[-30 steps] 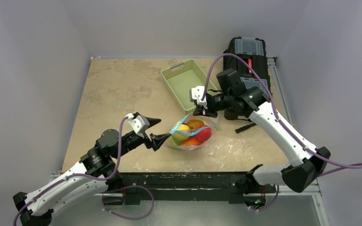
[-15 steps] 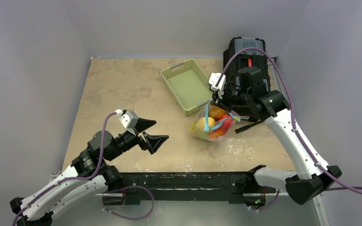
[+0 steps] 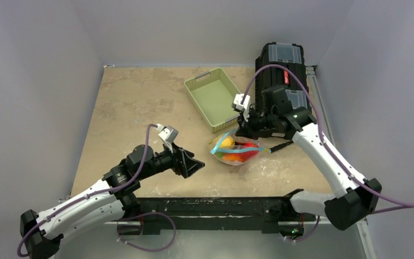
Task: Open the zip-top bag and remove the fake food
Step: Open the zipper of the food storage bag at the center of the board.
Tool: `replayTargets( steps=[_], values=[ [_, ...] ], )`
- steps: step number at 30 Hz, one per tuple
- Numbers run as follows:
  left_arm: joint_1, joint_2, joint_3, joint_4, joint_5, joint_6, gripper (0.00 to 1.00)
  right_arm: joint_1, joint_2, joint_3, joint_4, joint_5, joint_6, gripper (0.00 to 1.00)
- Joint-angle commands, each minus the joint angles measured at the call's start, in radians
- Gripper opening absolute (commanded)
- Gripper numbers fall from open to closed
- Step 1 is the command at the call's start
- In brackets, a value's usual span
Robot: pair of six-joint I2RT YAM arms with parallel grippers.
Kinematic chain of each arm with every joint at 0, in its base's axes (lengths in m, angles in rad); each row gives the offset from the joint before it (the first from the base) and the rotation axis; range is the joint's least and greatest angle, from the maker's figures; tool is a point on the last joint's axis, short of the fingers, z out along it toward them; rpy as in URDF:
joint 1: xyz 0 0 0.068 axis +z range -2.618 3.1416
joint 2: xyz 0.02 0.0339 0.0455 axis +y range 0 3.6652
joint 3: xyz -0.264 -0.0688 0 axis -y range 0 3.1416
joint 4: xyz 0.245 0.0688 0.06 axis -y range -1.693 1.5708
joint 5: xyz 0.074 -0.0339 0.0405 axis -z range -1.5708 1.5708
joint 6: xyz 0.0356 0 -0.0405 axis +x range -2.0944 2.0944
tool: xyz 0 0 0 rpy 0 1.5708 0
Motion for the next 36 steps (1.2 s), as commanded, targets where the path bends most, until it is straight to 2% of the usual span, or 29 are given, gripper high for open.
replayTargets(
  steps=[1, 6, 15, 17, 25, 36],
  values=[
    [-0.006, 0.007, -0.019, 0.129, 0.079, -0.108, 0.76, 0.038, 0.056, -0.044, 0.037, -0.157, 0.006, 0.0],
    [-0.064, 0.011, -0.068, 0.19, 0.026, -0.183, 0.76, 0.097, 0.115, -0.04, 0.052, -0.188, -0.01, 0.0],
    [-0.113, 0.102, -0.096, 0.259, -0.077, -0.297, 0.78, 0.105, 0.167, 0.0, 0.083, -0.288, 0.005, 0.0],
    [-0.116, 0.102, -0.115, 0.267, -0.104, -0.325, 0.82, 0.105, 0.166, -0.007, 0.102, -0.295, 0.02, 0.0],
    [-0.131, 0.039, -0.182, 0.287, -0.212, -0.396, 0.87, 0.105, 0.156, -0.039, 0.192, -0.29, 0.068, 0.0],
    [-0.156, 0.039, -0.189, 0.284, -0.272, -0.414, 0.88, 0.11, 0.145, -0.064, 0.34, -0.253, 0.153, 0.0]
  ],
)
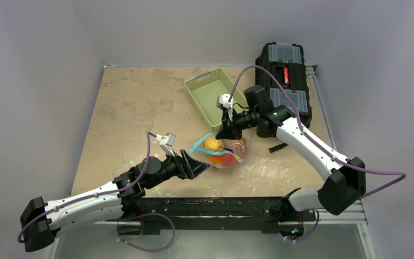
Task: Open the zip-top bag and remove the fake food
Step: Open the zipper of the food storage bag at the center of the board.
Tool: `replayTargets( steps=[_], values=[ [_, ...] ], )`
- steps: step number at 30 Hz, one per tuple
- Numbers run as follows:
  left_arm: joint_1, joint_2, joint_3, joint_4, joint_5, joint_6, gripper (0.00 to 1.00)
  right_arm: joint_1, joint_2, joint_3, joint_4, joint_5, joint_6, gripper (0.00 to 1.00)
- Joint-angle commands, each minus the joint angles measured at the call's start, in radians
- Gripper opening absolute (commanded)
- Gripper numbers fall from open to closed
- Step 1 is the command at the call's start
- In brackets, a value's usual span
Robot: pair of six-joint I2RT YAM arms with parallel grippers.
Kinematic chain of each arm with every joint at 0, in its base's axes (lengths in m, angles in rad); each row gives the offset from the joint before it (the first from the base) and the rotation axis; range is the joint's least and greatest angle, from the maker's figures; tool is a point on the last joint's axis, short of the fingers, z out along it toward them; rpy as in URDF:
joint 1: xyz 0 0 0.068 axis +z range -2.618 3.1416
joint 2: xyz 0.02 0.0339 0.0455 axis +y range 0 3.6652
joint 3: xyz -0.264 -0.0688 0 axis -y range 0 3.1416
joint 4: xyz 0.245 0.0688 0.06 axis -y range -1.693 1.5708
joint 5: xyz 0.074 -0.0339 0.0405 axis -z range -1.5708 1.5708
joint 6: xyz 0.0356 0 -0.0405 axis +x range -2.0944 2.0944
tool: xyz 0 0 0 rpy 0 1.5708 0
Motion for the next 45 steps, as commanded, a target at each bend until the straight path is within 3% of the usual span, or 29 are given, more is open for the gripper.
replayTargets(
  steps=[1, 5, 18, 23, 30, 37, 45],
  values=[
    [-0.01, -0.006, -0.007, 0.056, -0.05, -0.022, 0.88, 0.006, -0.035, -0.029, 0.126, 0.004, 0.058, 0.0],
    [-0.011, -0.013, -0.01, 0.054, -0.071, -0.039, 0.88, 0.006, -0.068, -0.095, 0.228, 0.012, 0.096, 0.0],
    [-0.037, 0.008, 0.032, -0.012, -0.126, -0.107, 0.87, 0.006, -0.085, -0.145, 0.282, 0.003, 0.121, 0.0],
    [-0.056, 0.048, 0.085, -0.093, -0.142, -0.135, 0.77, 0.005, -0.085, -0.152, 0.299, 0.002, 0.144, 0.0],
    [-0.063, 0.068, 0.153, -0.17, -0.268, -0.143, 0.73, 0.008, -0.085, -0.166, 0.314, -0.012, 0.157, 0.0],
    [-0.063, 0.089, 0.258, -0.386, -0.44, -0.165, 0.51, 0.019, -0.085, -0.169, 0.316, -0.012, 0.152, 0.0],
    [-0.038, 0.147, 0.308, -0.473, -0.502, -0.133, 0.48, 0.042, -0.08, -0.169, 0.306, -0.034, 0.136, 0.0]
  ],
)
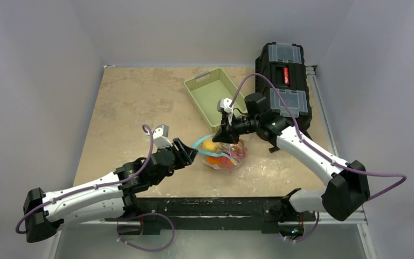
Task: Open the zip-top bag and remove the fake food
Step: Open the zipper of the food storage bag at the center of the board.
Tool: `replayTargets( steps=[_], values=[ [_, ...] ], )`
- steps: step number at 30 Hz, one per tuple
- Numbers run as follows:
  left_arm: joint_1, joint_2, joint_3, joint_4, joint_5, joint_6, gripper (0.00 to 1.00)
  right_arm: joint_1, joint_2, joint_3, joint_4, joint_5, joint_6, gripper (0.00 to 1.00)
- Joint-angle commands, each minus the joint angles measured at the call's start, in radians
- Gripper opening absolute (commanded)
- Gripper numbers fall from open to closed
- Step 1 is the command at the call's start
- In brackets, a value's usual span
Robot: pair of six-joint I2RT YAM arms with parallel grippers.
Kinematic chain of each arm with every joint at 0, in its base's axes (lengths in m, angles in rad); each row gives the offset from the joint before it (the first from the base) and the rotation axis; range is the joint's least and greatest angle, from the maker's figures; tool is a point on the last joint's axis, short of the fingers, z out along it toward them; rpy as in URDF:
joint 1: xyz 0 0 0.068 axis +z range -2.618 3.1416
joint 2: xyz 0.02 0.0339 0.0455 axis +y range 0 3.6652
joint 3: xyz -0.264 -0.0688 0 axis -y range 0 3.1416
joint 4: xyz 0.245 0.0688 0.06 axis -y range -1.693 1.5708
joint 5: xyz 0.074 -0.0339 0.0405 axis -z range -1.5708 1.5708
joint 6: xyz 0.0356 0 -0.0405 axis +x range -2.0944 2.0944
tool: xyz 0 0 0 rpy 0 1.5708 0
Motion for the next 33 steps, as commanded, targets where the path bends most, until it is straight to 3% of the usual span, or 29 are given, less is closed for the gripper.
replayTargets(
  steps=[1, 7, 10, 11, 18, 24, 29, 33],
  values=[
    [0.025, 0.026, 0.05, -0.073, -0.063, 0.016, 0.44, 0.02, -0.018, 0.003, 0.026, -0.048, -0.012, 0.0],
    [0.103, 0.023, 0.025, -0.042, 0.005, 0.085, 0.21, 0.051, 0.004, 0.01, 0.023, -0.047, -0.018, 0.0],
    [0.153, 0.014, 0.019, -0.035, 0.058, 0.129, 0.01, 0.077, 0.022, 0.025, 0.003, -0.024, -0.038, 0.0],
    [0.166, 0.007, 0.02, -0.039, 0.073, 0.148, 0.0, 0.088, 0.027, 0.034, -0.012, -0.011, -0.048, 0.0],
    [0.268, -0.073, 0.074, -0.166, 0.217, 0.265, 0.0, 0.182, 0.073, 0.124, -0.064, 0.146, -0.104, 0.0],
    [0.354, -0.106, 0.093, -0.289, 0.344, 0.282, 0.0, 0.237, 0.143, 0.148, -0.002, 0.207, -0.029, 0.0],
    [0.374, -0.176, 0.049, -0.287, 0.471, 0.24, 0.31, 0.244, 0.161, 0.109, 0.085, 0.234, 0.03, 0.0],
    [0.374, -0.264, 0.021, -0.27, 0.577, 0.19, 0.43, 0.244, 0.16, 0.095, 0.107, 0.222, 0.043, 0.0]
  ],
)
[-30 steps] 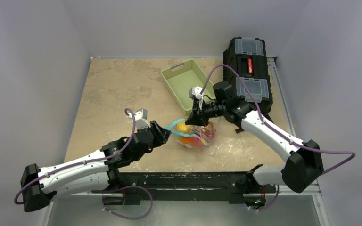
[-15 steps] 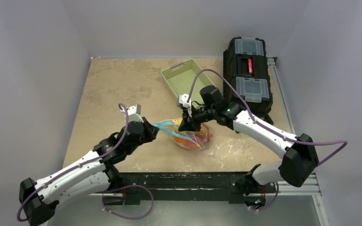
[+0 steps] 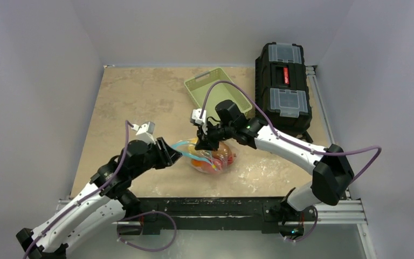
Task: Open the zip-top bag and remove the fake food
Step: Open the zipper of the food storage bag at the center of the board.
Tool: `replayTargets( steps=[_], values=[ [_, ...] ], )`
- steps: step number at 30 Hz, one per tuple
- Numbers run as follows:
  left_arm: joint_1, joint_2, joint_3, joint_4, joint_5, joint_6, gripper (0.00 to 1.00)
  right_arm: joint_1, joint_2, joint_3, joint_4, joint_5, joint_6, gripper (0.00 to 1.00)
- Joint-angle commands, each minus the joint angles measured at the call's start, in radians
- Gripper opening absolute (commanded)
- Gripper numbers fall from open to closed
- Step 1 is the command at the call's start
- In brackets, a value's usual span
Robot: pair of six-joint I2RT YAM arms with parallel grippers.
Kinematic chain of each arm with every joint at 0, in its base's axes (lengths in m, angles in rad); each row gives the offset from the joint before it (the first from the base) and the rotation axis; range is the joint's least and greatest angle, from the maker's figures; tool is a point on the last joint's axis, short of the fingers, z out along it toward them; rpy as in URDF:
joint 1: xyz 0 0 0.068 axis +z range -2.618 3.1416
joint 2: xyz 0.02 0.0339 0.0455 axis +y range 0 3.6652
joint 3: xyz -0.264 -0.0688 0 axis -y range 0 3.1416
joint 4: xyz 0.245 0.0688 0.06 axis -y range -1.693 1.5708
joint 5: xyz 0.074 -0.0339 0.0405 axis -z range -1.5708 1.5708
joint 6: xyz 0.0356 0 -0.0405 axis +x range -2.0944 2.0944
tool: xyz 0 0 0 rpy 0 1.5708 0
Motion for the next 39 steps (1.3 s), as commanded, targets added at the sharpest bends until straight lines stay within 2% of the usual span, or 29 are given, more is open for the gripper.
replayTargets(
  steps=[1, 5, 6, 8, 13, 19, 24, 29, 31, 37, 39],
  values=[
    [0.004, -0.09, -0.025, 0.027, 0.165, -0.063, 0.45, 0.001, -0.01, -0.013, 0.082, 0.01, 0.036, 0.0],
    [-0.001, -0.112, -0.112, 0.149, 0.218, -0.195, 0.44, 0.001, -0.002, -0.017, 0.085, -0.006, 0.036, 0.0],
    [-0.012, -0.112, -0.169, 0.241, 0.223, -0.248, 0.42, 0.001, 0.0, -0.016, 0.083, -0.014, 0.037, 0.0],
    [-0.036, -0.097, -0.228, 0.323, 0.18, -0.31, 0.39, 0.002, -0.004, -0.015, 0.083, -0.018, 0.037, 0.0],
    [-0.114, -0.017, -0.275, 0.44, 0.022, -0.372, 0.41, 0.001, -0.01, -0.023, 0.089, -0.03, 0.038, 0.0],
    [-0.132, 0.137, -0.327, 0.707, -0.028, -0.426, 0.43, 0.0, -0.007, -0.023, 0.085, -0.034, 0.034, 0.0],
    [-0.132, 0.208, -0.334, 0.772, -0.057, -0.459, 0.43, 0.001, -0.009, -0.024, 0.081, -0.04, 0.027, 0.0],
    [-0.133, 0.189, -0.338, 0.721, -0.145, -0.505, 0.42, 0.001, -0.01, -0.023, 0.076, -0.044, 0.024, 0.0],
    [-0.132, 0.183, -0.343, 0.71, -0.159, -0.513, 0.38, 0.0, -0.012, -0.023, 0.075, -0.044, 0.022, 0.0],
    [-0.131, 0.184, -0.367, 0.724, -0.159, -0.498, 0.0, 0.0, -0.016, -0.026, 0.076, -0.029, 0.014, 0.0],
    [-0.131, 0.169, -0.369, 0.717, -0.151, -0.478, 0.0, 0.001, -0.02, -0.031, 0.079, -0.015, 0.009, 0.0]
  ],
)
